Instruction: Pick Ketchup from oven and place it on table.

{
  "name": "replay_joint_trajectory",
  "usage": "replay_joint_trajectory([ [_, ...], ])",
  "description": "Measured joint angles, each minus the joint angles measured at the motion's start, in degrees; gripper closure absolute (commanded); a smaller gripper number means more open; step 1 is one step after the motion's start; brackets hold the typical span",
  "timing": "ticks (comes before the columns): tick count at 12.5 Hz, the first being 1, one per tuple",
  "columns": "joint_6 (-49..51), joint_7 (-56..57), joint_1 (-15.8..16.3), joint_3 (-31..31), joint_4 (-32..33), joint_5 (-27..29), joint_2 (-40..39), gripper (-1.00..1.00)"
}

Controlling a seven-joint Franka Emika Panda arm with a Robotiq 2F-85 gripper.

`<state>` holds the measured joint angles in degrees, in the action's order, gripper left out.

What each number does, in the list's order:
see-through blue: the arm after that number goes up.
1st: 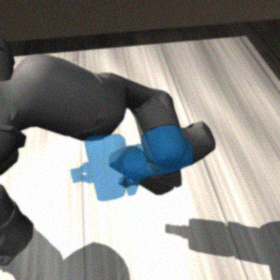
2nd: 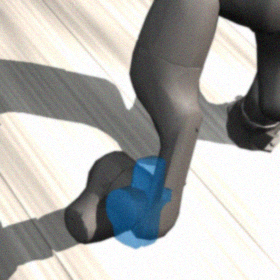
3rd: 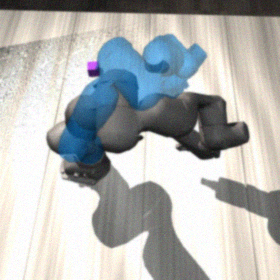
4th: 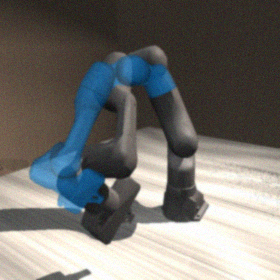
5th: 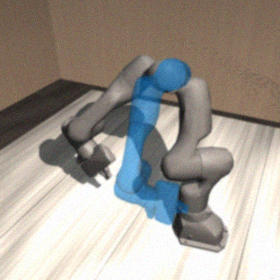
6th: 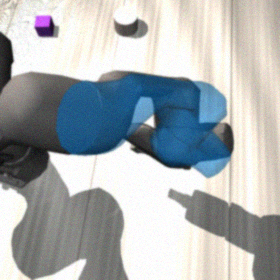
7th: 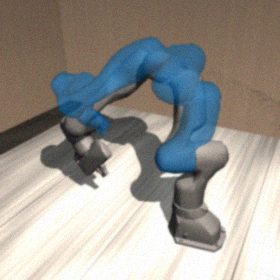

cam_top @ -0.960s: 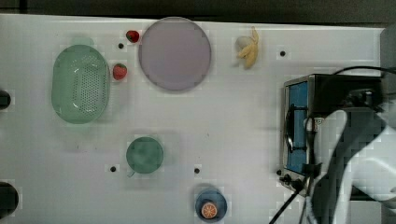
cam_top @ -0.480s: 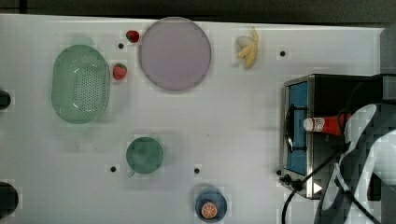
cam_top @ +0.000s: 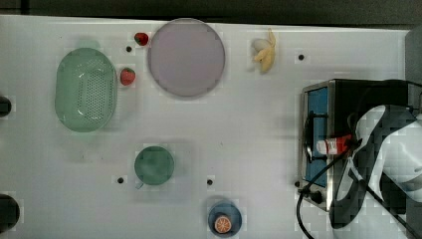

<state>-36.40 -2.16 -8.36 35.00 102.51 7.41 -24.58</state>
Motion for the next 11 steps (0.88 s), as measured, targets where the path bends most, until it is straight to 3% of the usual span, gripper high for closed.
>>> replay_joint_trajectory([
  [2, 0.73, 0.01, 0.11, 0.17, -0.11, 3.57, -1.30, -1.00],
  [3, 0.34, 0.02, -0.20, -0.17, -0.06, 3.57, -1.45, -0.90],
  [5, -0.98, -0.03, -0.36, -0.14, 0.17, 3.58, -1.47, -0.42],
  [6, -0.59, -0.04, -0.31, 0.14, -0.11, 3.45, -1.38, -0.27],
  [11, 1.29, -0.07, -1.18, -0.50, -0.95, 3.88, -1.18, -0.27],
])
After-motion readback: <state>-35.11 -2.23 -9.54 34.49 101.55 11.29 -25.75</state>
